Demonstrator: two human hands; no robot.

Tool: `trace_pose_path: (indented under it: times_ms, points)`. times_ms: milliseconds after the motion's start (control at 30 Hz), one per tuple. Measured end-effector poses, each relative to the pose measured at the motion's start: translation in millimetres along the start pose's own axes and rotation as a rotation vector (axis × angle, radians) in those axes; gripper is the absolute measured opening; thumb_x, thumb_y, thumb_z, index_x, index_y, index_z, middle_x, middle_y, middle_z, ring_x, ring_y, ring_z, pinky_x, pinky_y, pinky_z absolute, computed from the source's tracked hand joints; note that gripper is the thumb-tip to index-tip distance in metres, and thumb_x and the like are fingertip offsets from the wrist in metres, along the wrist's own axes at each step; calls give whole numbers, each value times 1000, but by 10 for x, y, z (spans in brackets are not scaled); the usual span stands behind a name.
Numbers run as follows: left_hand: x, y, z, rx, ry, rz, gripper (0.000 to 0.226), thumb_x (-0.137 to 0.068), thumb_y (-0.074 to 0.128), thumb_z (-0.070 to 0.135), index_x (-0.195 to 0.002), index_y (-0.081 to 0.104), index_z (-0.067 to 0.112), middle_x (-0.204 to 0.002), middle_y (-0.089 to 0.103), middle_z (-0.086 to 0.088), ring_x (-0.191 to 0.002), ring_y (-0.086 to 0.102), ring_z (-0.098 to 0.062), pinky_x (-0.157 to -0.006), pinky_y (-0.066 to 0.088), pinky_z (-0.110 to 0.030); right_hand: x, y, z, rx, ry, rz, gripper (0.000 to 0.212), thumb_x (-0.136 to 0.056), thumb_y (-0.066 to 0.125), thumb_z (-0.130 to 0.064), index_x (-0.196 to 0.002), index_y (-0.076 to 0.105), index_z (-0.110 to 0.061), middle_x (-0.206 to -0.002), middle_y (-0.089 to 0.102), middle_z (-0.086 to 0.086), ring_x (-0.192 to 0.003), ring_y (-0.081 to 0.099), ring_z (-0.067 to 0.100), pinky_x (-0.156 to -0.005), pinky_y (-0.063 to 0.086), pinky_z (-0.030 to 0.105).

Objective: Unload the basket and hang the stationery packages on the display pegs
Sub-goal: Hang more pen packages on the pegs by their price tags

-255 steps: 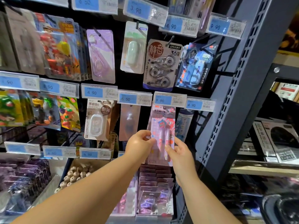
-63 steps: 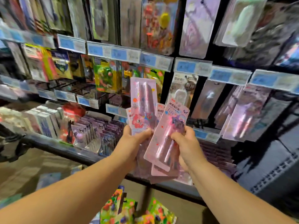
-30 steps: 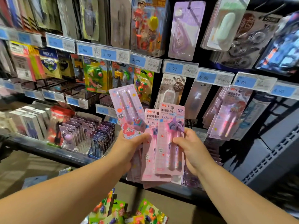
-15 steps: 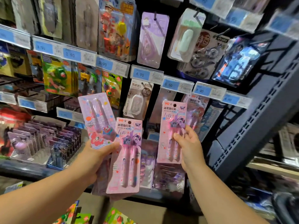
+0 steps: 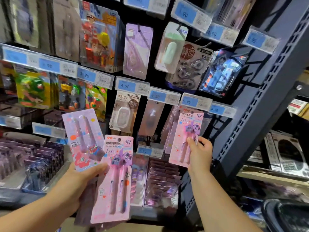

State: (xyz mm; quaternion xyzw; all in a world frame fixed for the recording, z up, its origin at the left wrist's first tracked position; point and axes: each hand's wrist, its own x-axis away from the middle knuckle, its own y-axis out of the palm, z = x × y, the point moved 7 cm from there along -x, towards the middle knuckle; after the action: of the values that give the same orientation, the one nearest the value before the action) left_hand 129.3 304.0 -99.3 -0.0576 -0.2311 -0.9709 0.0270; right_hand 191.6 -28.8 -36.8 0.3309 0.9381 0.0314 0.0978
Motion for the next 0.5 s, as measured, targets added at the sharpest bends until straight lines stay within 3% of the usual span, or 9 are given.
trace_pose_path:
  times_ms: [67,167,367,500]
  points:
    - [10,23,0,0,-1,1,23,-86,61,-6,-105,63,8,-73,73,-8,-56,69,-16,-45,52,-21,-32,1,-10,4,-10,2,24,-88,71,-16,-102,53,-23,-97,70,-3,-86,68,15,-73,54,33]
    - [11,29,-17,3,-9,11,27,-85,63,-5,-105,65,12,-86,76,-10,-64,72,-16,-48,54,-20,-55,24,-31,22,-32,3,25,-88,71,-18,-105,53,-21,-92,65,-9,-81,65,9,-63,48,26]
    - [-48,-4,-47,-41,-3,2,31,-78,69,0,-108,66,7,-104,72,-22,-82,70,-26,-67,59,-28,-125,112,-42,72,-69,28,25,-87,73,-20,-102,54,-21,-92,65,-5,-82,64,12,-70,50,29]
    - [-76,-19,-45,-41,6,3,35,-77,69,0,-112,65,6,-104,72,-21,-85,71,-28,-71,60,-32,-165,160,-21,135,-85,51,24,-86,73,-25,-100,54,-23,-91,63,-5,-79,61,10,-69,49,29]
